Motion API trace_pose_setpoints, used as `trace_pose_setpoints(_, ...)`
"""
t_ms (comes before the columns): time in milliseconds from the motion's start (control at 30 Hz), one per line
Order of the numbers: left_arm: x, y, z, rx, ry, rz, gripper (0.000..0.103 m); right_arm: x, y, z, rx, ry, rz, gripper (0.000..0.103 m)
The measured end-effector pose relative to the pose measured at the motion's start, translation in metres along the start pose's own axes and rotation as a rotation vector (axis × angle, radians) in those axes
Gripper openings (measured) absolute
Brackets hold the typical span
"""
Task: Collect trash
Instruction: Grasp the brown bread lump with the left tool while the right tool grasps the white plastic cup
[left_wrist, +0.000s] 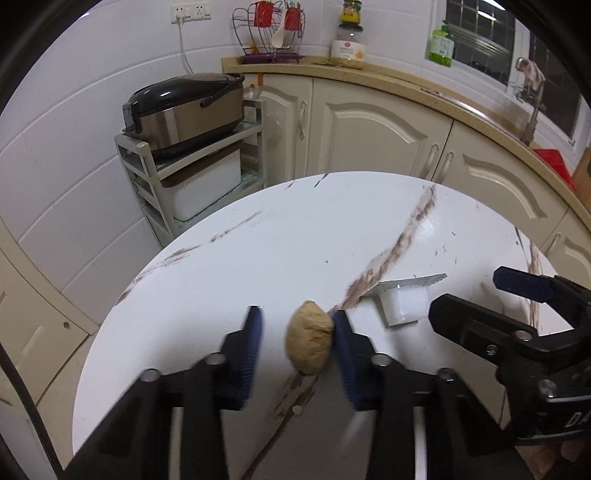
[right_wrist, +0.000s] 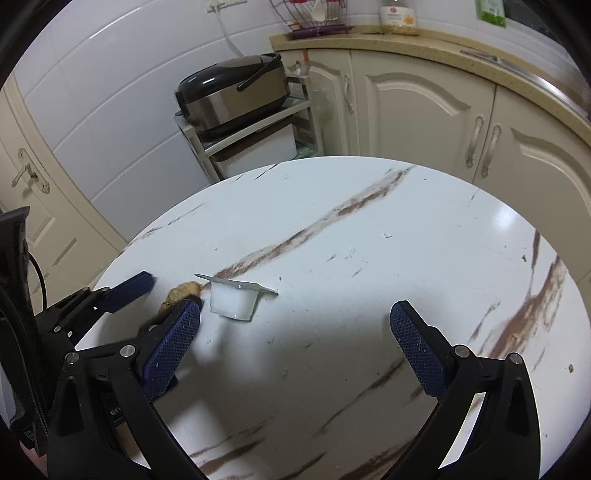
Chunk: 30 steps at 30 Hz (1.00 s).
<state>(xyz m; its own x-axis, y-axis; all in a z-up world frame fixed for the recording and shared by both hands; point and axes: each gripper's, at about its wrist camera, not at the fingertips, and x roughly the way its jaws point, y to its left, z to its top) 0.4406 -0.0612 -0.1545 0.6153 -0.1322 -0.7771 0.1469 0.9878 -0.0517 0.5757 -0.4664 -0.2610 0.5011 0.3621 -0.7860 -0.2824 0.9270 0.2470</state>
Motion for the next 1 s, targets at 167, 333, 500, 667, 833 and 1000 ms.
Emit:
trace_pose_setpoints(167,0.009,0.026,0.001,-0.057,-0.003,0.003,0.021,0.010,0.010,0.003,-0.013,0.014,0.002,0.102)
trace_pose_setpoints(333,0.012,0.047,-0.004,-0.117,-0.012,0.022,0.021,0.029,0.034,0.004,-0.078,0.035,-0.026,0.096)
trace_pose_setpoints(500,0.000,0.055,-0.012,-0.133,-0.035,0.014,0.021,0.033,0.054,0.002,-0.176,0.005,-0.091,0.040)
trace_pose_setpoints(667,-0.041,0.045,-0.038,-0.132,-0.060,-0.003,0.021,0.025,0.051,-0.001,-0.162,0.008,-0.032,0.039)
trace_pose_setpoints(833,-0.088,0.029,-0.069,-0.126,-0.091,-0.023,0.021,-0.001,0.039,-0.013,-0.117,-0.014,0.017,0.039)
trace_pose_setpoints(1000,-0.131,0.002,-0.090,-0.092,-0.129,-0.039,0.021,-0.044,0.031,-0.024,-0.088,-0.069,0.029,0.039)
